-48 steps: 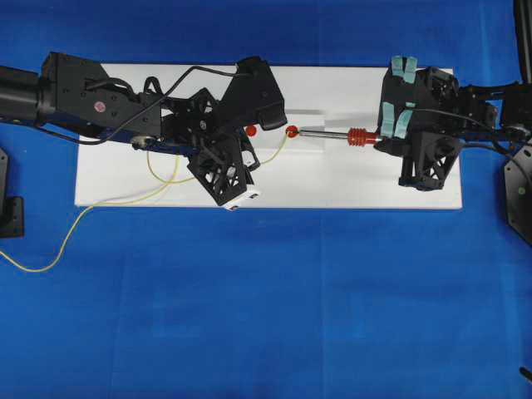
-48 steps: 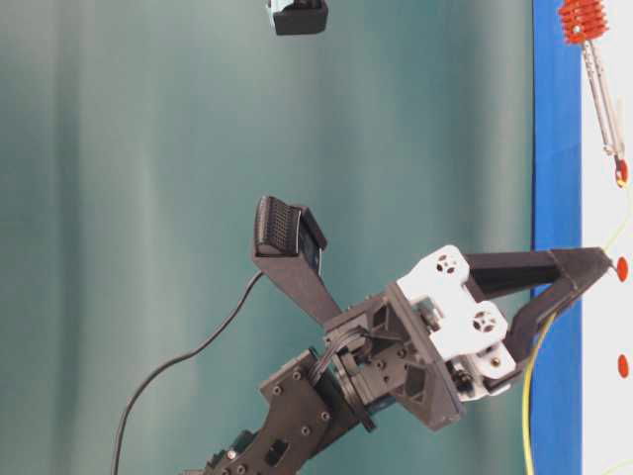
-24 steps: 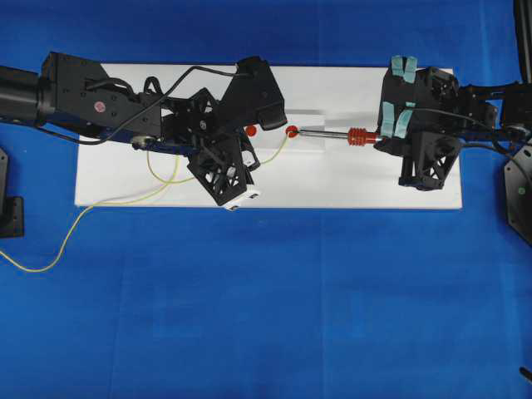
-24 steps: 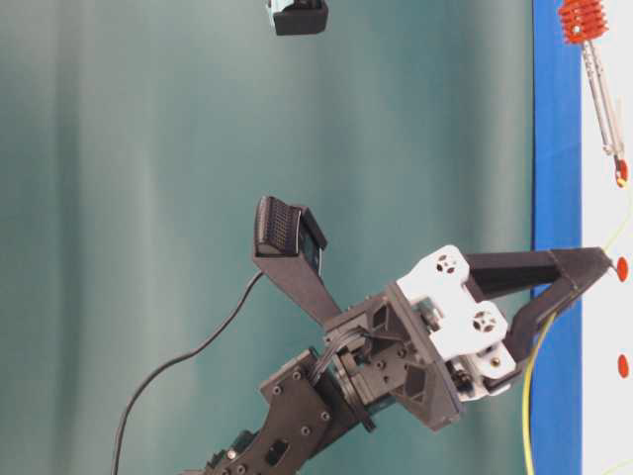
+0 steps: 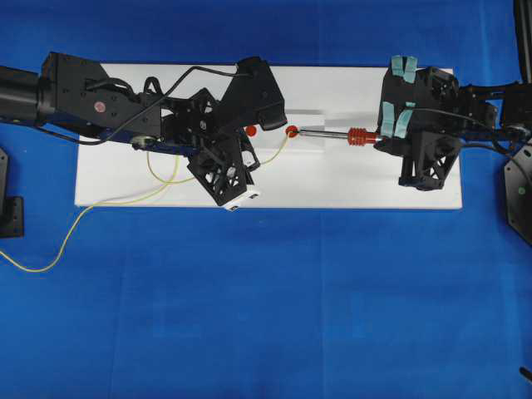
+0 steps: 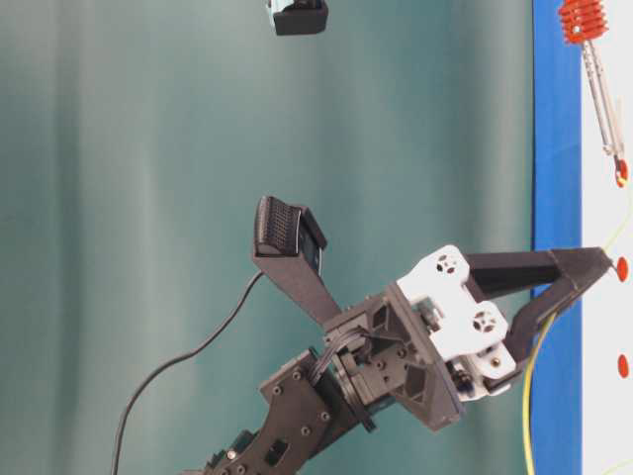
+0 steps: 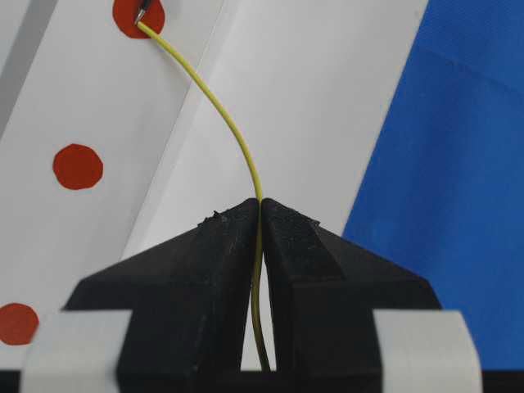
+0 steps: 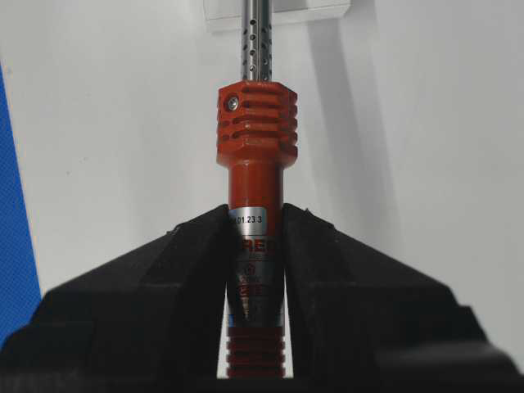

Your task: Touch the tip of the soldering iron to the tip of the solder at the mark.

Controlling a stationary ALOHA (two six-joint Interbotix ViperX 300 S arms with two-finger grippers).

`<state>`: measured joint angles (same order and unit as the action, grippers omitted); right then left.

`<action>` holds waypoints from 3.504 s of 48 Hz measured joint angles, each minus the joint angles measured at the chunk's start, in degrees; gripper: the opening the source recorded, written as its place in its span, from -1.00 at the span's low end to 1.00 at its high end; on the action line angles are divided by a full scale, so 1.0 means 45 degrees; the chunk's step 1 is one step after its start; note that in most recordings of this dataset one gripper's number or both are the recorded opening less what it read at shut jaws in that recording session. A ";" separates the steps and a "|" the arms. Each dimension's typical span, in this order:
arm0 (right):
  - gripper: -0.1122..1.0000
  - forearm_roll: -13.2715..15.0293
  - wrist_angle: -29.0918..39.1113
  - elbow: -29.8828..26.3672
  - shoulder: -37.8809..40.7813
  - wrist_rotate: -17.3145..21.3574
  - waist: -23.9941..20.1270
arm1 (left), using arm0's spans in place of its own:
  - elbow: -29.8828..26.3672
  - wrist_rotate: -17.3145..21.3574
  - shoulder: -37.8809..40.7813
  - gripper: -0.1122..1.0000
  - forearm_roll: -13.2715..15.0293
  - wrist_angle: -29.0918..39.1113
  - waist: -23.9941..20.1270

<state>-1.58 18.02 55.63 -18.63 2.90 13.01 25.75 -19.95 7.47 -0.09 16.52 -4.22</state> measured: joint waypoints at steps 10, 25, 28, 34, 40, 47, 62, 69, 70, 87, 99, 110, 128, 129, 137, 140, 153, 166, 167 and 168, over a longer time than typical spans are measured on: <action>-0.68 0.0000 0.0000 0.0000 0.0020 0.0000 0.0000 | -0.0020 0.0000 0.0000 -0.75 0.0000 0.0000 0.0020; -0.68 -0.0020 0.0000 0.0020 0.0020 0.0020 0.0000 | 0.0000 0.0000 0.0000 -0.75 0.0000 0.0000 0.0020; -0.68 -0.0020 0.0000 0.0000 0.0020 0.0000 0.0000 | -0.0020 0.0000 0.0000 -0.75 0.0020 0.0000 0.0020; -0.68 0.0000 0.0000 0.0020 0.0020 0.0000 0.0000 | -0.0020 0.0000 0.0000 -0.75 0.0000 0.0000 0.0020; -0.68 0.0000 0.0000 0.0000 0.0000 0.0020 0.0000 | -0.0020 0.0000 -0.0020 -0.75 0.0020 0.0000 0.0020; -0.68 -0.0020 0.0000 0.0020 0.0000 0.0000 0.0000 | 0.0000 0.0000 0.0000 -0.75 0.0020 0.0000 0.0020; -0.68 -0.0020 0.0000 0.0020 0.0020 0.0000 0.0000 | -0.0020 0.0000 0.0000 -0.75 0.0020 0.0020 0.0020; -0.68 -0.0020 0.0020 0.0000 0.0000 0.0000 0.0000 | 0.0000 0.0000 -0.0098 -0.75 0.0000 0.0293 0.0000; -0.68 -0.0020 0.0020 0.0000 0.0020 0.0000 0.0000 | -0.0020 0.0000 -0.0156 -0.75 0.0000 0.0391 0.0020; -0.68 -0.0020 0.0020 0.0020 0.0020 0.0000 0.0000 | 0.0586 0.0039 -0.2520 -0.75 0.0000 0.2129 0.0078; -0.68 0.0000 0.0039 0.0000 0.0020 0.0000 0.0020 | 0.1875 0.0000 -0.4629 -0.75 0.0020 0.2090 0.0410; -0.68 0.0000 0.0039 0.0000 0.0000 0.0000 0.0000 | 0.2227 0.0000 -0.4961 -0.75 0.0020 0.1543 0.0410; -0.68 0.0000 0.1133 0.0020 -0.2090 0.0020 0.0000 | 0.2383 0.0000 -0.5098 -0.75 0.0020 0.1504 0.0566; -0.68 0.0000 0.1211 0.0059 -0.2305 0.0000 0.0020 | 0.2402 0.0000 -0.5098 -0.75 0.0020 0.1523 0.0566; -0.68 0.0000 0.1836 0.0566 -0.4102 0.0039 0.0020 | 0.2480 0.0000 -0.5195 -0.75 0.0020 0.1504 0.0605; -0.68 0.0000 0.1973 0.0703 -0.4668 0.0059 0.0020 | 0.2520 0.0000 -0.5195 -0.75 0.0020 0.1504 0.0605; -0.68 0.0000 0.2031 0.0762 -0.4785 0.0059 0.0020 | 0.2559 0.0000 -0.5195 -0.75 0.0000 0.1465 0.0605; -0.68 -0.0293 0.1973 0.0762 -0.4609 0.0410 -0.0410 | 0.2832 -0.0020 -0.5449 -0.75 0.0020 0.1328 0.1309; -0.68 -0.0312 0.1973 0.0762 -0.4629 0.0488 -0.0566 | 0.2852 -0.0020 -0.5469 -0.75 0.0020 0.1270 0.1426; -0.68 -0.0332 0.1973 0.0762 -0.4668 0.0547 -0.0742 | 0.2891 -0.0020 -0.5508 -0.75 0.0000 0.1211 0.1582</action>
<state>-3.08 26.89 59.06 -39.64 5.36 9.67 38.76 -20.04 -17.31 -0.09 21.97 2.90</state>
